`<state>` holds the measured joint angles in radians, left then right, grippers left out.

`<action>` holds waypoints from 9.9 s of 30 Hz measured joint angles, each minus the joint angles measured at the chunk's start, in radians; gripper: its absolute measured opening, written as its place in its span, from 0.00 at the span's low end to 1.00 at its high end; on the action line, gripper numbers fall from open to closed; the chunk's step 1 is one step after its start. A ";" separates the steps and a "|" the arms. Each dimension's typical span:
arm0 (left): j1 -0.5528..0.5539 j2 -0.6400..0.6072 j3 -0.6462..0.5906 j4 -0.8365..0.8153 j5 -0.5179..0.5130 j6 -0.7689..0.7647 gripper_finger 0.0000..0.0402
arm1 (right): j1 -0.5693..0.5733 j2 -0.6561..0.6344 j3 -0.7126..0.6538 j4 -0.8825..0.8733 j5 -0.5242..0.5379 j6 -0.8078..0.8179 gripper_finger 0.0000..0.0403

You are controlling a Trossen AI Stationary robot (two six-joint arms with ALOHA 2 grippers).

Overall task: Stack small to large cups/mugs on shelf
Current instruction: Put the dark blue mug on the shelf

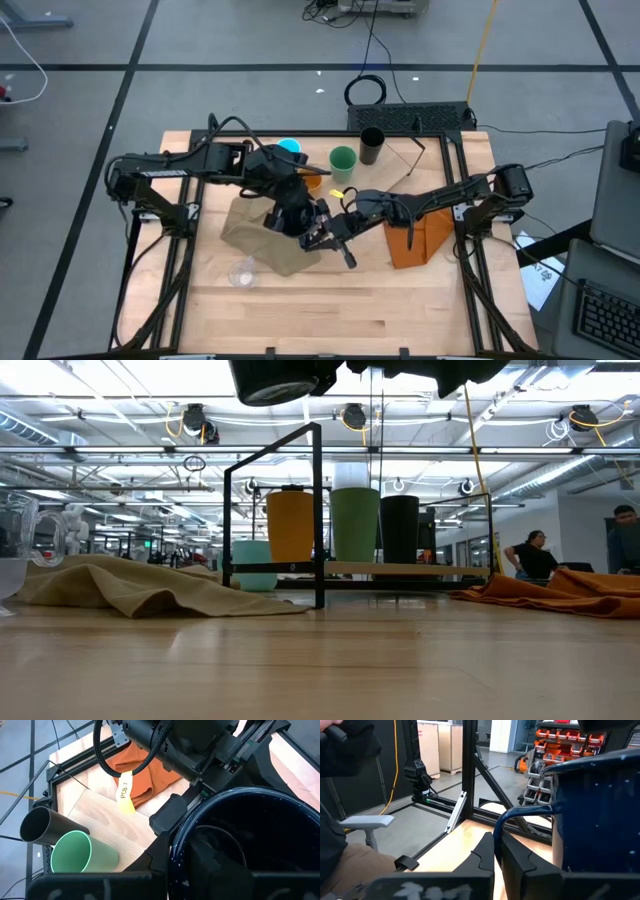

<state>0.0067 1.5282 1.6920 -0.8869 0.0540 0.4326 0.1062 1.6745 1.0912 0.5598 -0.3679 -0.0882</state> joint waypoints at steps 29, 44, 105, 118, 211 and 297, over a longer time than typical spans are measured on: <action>0.000 -0.050 -0.003 -0.003 0.003 -0.051 0.19 | -0.001 0.000 0.001 0.005 0.004 0.006 0.00; 0.017 -0.111 0.000 0.019 0.015 -0.080 0.19 | -0.002 0.003 -0.002 0.004 0.024 0.000 0.00; -0.520 -0.561 -0.002 -0.475 -0.352 -0.717 0.18 | 0.006 -0.838 -0.585 -0.095 0.679 -0.084 0.00; -0.520 -0.560 -0.002 -0.499 -0.378 -0.734 0.18 | -0.015 -0.837 -0.820 0.215 0.762 0.006 0.00; -0.520 -0.540 -0.002 -0.496 -0.414 -0.725 0.18 | -0.375 -0.355 -1.017 0.632 0.485 0.171 0.00; -0.520 -0.533 -0.002 -0.494 -0.399 -0.778 0.18 | -0.389 -0.409 -1.017 0.485 0.392 0.241 0.55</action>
<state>-0.5133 0.9951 1.6897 -1.3808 -0.3450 -0.3458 -0.2832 1.2655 0.0746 1.0453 0.0242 0.1533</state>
